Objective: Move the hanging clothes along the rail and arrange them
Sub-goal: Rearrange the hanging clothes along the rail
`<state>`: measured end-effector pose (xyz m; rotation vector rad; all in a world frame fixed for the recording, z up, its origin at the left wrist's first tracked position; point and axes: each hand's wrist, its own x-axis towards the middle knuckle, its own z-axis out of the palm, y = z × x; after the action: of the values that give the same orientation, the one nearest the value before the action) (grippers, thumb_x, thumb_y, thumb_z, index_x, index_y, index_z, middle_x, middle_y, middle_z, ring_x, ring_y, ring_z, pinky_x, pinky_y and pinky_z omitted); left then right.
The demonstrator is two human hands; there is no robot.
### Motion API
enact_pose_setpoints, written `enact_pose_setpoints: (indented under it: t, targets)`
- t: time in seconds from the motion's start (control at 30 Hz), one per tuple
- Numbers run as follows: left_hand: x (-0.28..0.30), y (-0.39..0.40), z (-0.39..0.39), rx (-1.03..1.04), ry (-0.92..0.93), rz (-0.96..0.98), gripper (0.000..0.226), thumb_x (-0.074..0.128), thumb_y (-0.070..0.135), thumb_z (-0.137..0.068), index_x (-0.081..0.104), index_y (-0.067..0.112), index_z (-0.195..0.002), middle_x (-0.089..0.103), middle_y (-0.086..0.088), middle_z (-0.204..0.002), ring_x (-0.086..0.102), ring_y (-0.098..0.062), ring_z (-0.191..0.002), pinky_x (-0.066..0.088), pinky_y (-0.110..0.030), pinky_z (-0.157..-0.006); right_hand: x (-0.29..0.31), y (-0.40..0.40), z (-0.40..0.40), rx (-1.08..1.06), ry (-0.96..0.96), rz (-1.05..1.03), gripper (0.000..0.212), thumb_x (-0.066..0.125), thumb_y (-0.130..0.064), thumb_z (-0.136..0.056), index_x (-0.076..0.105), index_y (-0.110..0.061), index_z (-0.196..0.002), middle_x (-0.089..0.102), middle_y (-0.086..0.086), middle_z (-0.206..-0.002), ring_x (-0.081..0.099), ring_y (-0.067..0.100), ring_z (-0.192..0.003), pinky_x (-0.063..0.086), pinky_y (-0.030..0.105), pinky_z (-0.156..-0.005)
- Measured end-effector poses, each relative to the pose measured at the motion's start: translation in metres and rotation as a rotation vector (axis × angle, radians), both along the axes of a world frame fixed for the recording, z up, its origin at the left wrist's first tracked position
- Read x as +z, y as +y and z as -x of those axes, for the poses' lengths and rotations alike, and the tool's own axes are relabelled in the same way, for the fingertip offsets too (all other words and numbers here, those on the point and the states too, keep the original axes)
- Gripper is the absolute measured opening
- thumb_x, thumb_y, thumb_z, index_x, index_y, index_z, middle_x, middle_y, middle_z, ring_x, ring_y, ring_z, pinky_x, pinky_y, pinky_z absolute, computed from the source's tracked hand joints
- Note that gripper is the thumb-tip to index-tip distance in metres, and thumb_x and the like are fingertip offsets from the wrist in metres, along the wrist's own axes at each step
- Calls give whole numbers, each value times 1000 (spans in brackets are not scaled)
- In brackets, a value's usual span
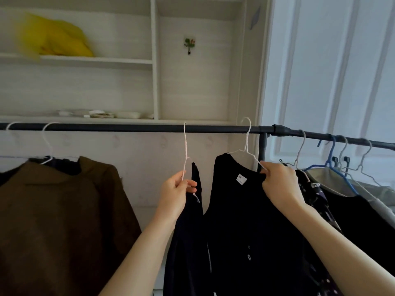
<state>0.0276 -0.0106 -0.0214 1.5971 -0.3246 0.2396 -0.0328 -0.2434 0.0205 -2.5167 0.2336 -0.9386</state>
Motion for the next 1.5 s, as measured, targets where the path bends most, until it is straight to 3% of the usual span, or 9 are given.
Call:
enact_pose_setpoints:
  t: [0.17,0.37,0.47,0.73,0.93,1.07,1.3,1.4,1.5]
  targets:
    - [6,46,-1,-15,32,43,41,41,5,-100,42,5,-140,66,-2,-86,63,-12,-76,45,-4,-54,14,54,-3,33,-37,33,32,37,6,-71,64,-12,-71,59,10,-60,54,27,-59,48,37,-55]
    - [5,120,-4,-27,35,36,40,41,8,-100,43,7,-140,68,-1,-89,64,-9,-78,49,-13,-66,13,129,-11,45,-4,-2,29,38,7,-75,57,-11,-62,54,6,-59,48,22,-52,42,31,-47]
    - [3,158,-7,-30,40,33,39,42,6,-100,44,4,-138,68,-2,-87,63,-10,-75,50,-10,-58,6,167,-19,33,-6,-19,27,39,5,-73,56,-13,-63,58,9,-65,51,27,-59,46,33,-54]
    - [4,232,-20,-33,59,45,37,41,3,-100,46,2,-136,67,-6,-86,65,-4,-60,47,-6,-54,0,253,-34,69,-2,-49,22,36,6,-69,53,-6,-62,52,9,-62,41,23,-53,37,31,-47]
    - [4,270,-26,-43,122,65,42,43,2,-98,41,2,-140,66,-7,-88,61,-13,-72,48,-7,-53,-3,302,-41,142,48,-85,27,37,8,-76,57,-5,-65,56,10,-66,43,19,-52,39,28,-46]
    - [3,293,-30,-7,132,56,43,43,4,-99,42,4,-141,68,-3,-91,63,-11,-76,50,-11,-58,-8,328,-51,175,25,-127,29,36,7,-77,64,2,-82,66,19,-83,56,30,-65,52,35,-62]
    - [3,327,-37,48,124,52,40,45,5,-97,48,5,-136,69,-1,-87,64,-11,-77,48,-17,-72,-16,363,-69,187,63,-176,18,33,7,-74,45,-1,-63,63,23,-80,43,31,-58,42,32,-56]
    - [-2,337,-43,80,115,52,40,46,5,-97,49,5,-136,70,0,-84,65,-14,-77,48,-21,-77,-20,372,-78,219,88,-203,26,35,4,-77,60,5,-82,66,19,-88,64,38,-75,56,44,-68]
    - [-6,337,-43,75,111,59,40,45,4,-97,49,5,-136,70,0,-84,64,-14,-75,47,-19,-73,-23,377,-82,250,116,-208,30,34,1,-81,63,3,-90,67,17,-89,66,39,-82,57,47,-72]
